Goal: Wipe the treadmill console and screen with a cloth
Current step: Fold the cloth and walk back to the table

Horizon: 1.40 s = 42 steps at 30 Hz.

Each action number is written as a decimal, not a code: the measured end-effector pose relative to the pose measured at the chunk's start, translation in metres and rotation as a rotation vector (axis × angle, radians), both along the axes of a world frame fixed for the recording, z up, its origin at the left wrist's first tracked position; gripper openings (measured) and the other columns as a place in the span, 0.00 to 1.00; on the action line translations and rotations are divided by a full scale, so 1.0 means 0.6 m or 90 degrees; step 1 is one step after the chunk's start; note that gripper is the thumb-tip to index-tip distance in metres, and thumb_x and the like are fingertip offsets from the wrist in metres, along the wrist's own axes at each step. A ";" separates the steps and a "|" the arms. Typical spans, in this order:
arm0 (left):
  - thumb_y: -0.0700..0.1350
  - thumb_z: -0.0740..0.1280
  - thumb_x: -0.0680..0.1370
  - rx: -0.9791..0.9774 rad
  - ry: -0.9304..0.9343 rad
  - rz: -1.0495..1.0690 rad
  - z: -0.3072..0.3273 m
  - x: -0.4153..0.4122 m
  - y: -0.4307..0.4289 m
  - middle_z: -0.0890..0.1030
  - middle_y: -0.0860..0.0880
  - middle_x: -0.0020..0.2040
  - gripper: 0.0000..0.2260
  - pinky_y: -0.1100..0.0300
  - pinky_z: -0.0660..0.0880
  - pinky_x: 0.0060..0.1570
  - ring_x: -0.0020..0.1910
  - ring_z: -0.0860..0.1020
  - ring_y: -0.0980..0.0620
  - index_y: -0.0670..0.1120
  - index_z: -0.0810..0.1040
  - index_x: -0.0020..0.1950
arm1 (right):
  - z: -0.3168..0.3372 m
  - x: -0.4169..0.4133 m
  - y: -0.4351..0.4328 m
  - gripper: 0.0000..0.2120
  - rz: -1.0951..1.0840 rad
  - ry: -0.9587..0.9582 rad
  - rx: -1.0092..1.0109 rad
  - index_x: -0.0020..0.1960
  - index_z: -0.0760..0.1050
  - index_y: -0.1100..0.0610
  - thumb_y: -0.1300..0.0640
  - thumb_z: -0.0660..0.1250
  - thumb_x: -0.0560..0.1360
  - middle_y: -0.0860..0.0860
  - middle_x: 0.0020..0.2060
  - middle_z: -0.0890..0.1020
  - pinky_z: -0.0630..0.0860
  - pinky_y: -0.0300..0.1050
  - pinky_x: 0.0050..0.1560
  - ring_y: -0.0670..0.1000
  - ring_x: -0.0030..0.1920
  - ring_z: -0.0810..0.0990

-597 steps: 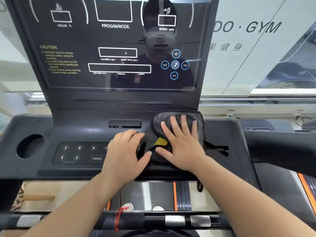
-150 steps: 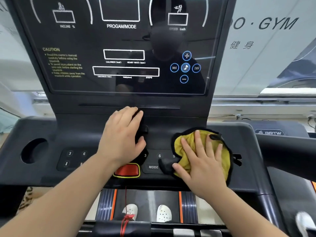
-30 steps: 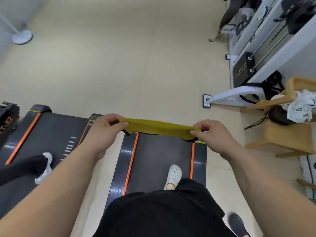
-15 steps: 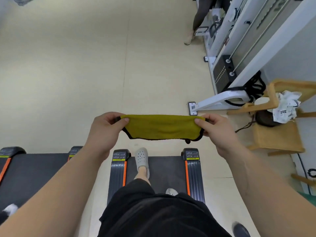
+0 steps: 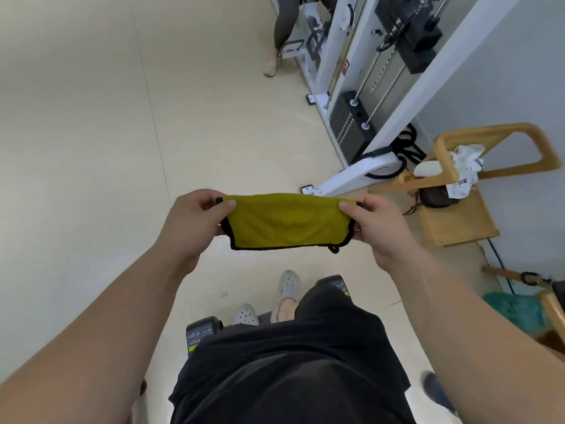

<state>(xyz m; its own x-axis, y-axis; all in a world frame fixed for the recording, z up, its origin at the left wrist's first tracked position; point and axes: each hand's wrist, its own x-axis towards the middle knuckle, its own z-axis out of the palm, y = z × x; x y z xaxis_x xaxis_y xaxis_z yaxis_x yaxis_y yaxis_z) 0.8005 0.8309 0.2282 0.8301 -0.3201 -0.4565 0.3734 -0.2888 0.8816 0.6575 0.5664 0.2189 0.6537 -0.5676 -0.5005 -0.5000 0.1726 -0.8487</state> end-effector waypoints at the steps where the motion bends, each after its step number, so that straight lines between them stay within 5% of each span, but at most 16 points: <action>1: 0.40 0.69 0.80 -0.004 -0.002 -0.005 -0.005 0.019 -0.013 0.82 0.42 0.45 0.06 0.48 0.84 0.50 0.46 0.82 0.46 0.37 0.80 0.49 | -0.007 0.016 -0.008 0.09 -0.012 0.000 0.001 0.54 0.80 0.67 0.60 0.70 0.80 0.57 0.44 0.82 0.85 0.53 0.45 0.54 0.43 0.82; 9: 0.40 0.68 0.80 0.030 -0.022 -0.150 -0.148 0.166 -0.159 0.80 0.43 0.42 0.07 0.47 0.80 0.44 0.41 0.79 0.47 0.35 0.80 0.49 | -0.150 0.134 -0.142 0.07 -0.023 0.003 -0.085 0.47 0.81 0.61 0.57 0.73 0.78 0.64 0.44 0.82 0.83 0.57 0.44 0.54 0.43 0.80; 15: 0.38 0.68 0.80 0.094 -0.008 -0.294 -0.339 0.206 -0.338 0.79 0.41 0.41 0.07 0.46 0.84 0.39 0.41 0.79 0.42 0.37 0.78 0.43 | -0.348 0.131 -0.211 0.13 -0.017 0.099 -0.166 0.33 0.74 0.50 0.54 0.74 0.74 0.44 0.31 0.75 0.68 0.41 0.35 0.47 0.35 0.73; 18: 0.39 0.69 0.80 0.083 0.009 -0.388 -0.316 0.235 -0.407 0.78 0.40 0.40 0.09 0.46 0.83 0.39 0.39 0.79 0.43 0.34 0.78 0.44 | -0.338 0.115 -0.224 0.14 -0.090 0.085 -0.151 0.31 0.76 0.48 0.56 0.73 0.74 0.41 0.29 0.75 0.67 0.36 0.34 0.44 0.33 0.72; 22: 0.38 0.69 0.79 0.056 -0.022 -0.500 -0.291 0.251 -0.528 0.77 0.41 0.37 0.07 0.50 0.83 0.38 0.35 0.78 0.46 0.37 0.78 0.43 | -0.310 0.107 -0.250 0.09 -0.302 0.011 -0.080 0.42 0.78 0.61 0.56 0.74 0.73 0.52 0.35 0.76 0.74 0.50 0.39 0.51 0.37 0.75; 26: 0.40 0.71 0.78 0.018 -0.050 -0.636 -0.288 0.220 -0.651 0.78 0.41 0.37 0.08 0.46 0.84 0.40 0.37 0.79 0.44 0.35 0.79 0.44 | -0.295 0.105 -0.261 0.09 -0.538 -0.051 -0.048 0.41 0.80 0.56 0.51 0.75 0.72 0.59 0.42 0.80 0.85 0.63 0.43 0.58 0.42 0.81; 31: 0.40 0.70 0.80 -0.049 -0.033 -0.820 -0.261 0.151 -0.738 0.84 0.38 0.42 0.06 0.53 0.83 0.38 0.40 0.84 0.43 0.37 0.83 0.49 | -0.261 0.106 -0.259 0.07 -0.763 -0.099 -0.053 0.47 0.79 0.59 0.56 0.73 0.79 0.64 0.48 0.83 0.86 0.59 0.40 0.63 0.46 0.86; 37: 0.41 0.70 0.80 -0.082 0.009 -0.938 -0.265 0.090 -0.791 0.86 0.38 0.45 0.06 0.43 0.84 0.46 0.46 0.86 0.38 0.40 0.84 0.49 | -0.240 0.099 -0.248 0.13 -0.840 -0.135 -0.065 0.53 0.80 0.61 0.50 0.67 0.82 0.62 0.48 0.86 0.86 0.58 0.48 0.59 0.48 0.87; 42: 0.47 0.76 0.75 -0.101 0.061 -0.984 -0.276 0.053 -0.848 0.87 0.40 0.45 0.11 0.48 0.85 0.46 0.45 0.86 0.42 0.40 0.85 0.49 | -0.236 0.077 -0.290 0.22 -0.816 -0.143 -0.045 0.55 0.84 0.56 0.43 0.57 0.86 0.55 0.48 0.88 0.84 0.52 0.56 0.52 0.51 0.87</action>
<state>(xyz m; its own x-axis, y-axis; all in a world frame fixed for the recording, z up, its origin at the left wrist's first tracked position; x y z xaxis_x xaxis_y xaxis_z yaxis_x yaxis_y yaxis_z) 0.8320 0.3222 0.0624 -0.3696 -0.8538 -0.3666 -0.1335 -0.3416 0.9303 0.7034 0.3922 0.0771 -0.3049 -0.8667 -0.3947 0.1395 0.3693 -0.9188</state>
